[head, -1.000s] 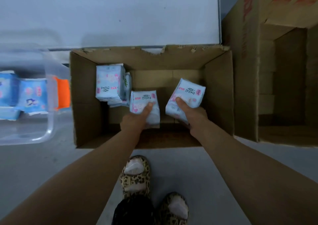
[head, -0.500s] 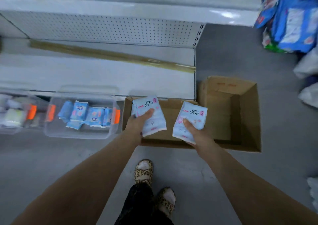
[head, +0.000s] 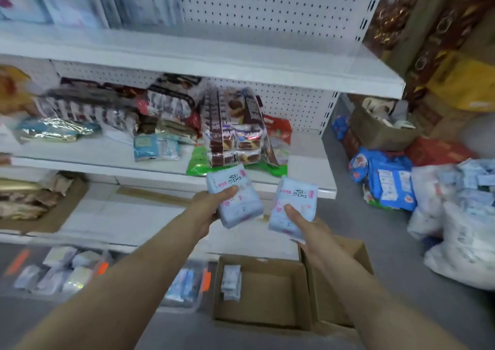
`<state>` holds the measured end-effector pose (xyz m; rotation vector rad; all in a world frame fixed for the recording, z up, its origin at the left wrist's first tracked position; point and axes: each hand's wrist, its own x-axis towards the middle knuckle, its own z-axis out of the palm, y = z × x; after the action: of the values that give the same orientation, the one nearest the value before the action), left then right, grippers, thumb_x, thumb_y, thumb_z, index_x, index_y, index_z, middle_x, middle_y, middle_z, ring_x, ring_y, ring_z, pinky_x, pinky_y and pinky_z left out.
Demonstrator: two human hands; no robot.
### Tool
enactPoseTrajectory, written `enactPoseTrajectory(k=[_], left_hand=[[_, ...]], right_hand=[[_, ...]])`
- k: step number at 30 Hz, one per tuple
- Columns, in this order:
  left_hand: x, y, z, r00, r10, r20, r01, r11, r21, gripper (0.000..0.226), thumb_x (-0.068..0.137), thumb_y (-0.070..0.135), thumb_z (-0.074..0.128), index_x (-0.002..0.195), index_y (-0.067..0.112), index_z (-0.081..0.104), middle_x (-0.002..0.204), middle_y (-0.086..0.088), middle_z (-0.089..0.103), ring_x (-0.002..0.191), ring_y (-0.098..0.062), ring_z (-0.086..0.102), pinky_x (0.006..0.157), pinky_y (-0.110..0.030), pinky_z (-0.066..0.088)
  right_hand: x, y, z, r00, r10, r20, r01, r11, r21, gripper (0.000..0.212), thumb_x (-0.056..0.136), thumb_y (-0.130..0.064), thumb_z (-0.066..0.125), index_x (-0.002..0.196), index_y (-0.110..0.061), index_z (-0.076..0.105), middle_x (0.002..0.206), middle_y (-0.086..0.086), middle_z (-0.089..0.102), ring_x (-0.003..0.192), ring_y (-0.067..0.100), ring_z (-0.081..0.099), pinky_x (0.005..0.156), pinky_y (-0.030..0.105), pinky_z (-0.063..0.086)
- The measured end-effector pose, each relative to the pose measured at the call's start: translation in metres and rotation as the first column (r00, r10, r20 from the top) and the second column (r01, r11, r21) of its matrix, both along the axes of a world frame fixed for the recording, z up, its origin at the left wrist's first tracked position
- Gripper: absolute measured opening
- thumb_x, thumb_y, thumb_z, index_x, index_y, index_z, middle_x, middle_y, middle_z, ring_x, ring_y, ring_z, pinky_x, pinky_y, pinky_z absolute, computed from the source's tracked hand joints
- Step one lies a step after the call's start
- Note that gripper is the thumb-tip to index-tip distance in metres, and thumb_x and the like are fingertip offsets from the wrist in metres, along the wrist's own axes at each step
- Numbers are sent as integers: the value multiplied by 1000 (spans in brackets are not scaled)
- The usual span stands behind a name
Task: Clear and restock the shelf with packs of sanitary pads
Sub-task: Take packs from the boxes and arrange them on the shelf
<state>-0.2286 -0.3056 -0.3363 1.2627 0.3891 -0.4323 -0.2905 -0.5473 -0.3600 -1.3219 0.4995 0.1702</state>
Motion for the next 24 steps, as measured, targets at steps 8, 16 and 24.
enactPoseTrajectory(k=[8, 16, 24], left_hand=[[31, 144, 139, 954, 78, 291, -69, 997, -42, 56, 78, 16, 83, 126, 18, 54, 112, -8, 72, 88, -22, 72, 65, -36, 60], [66, 254, 216, 937, 84, 338, -95, 995, 16, 46, 77, 25, 85, 112, 5, 63, 91, -9, 73, 68, -18, 68, 49, -24, 51], [122, 287, 252, 907, -29, 421, 30, 1000, 4, 80, 79, 6, 81, 145, 30, 42, 126, -4, 67, 96, -27, 72, 79, -48, 60]], right_hand=[[46, 140, 150, 956, -43, 291, 67, 995, -72, 52, 73, -33, 84, 115, -8, 69, 103, 8, 78, 98, 28, 74, 80, 36, 58], [89, 236, 236, 894, -25, 446, 90, 988, -125, 45, 77, -41, 83, 112, -18, 65, 105, 2, 77, 98, 25, 73, 101, 47, 51], [152, 251, 286, 864, 71, 499, 54, 971, -232, 71, 68, -45, 88, 126, -13, 62, 111, 4, 76, 100, 27, 74, 98, 49, 55]])
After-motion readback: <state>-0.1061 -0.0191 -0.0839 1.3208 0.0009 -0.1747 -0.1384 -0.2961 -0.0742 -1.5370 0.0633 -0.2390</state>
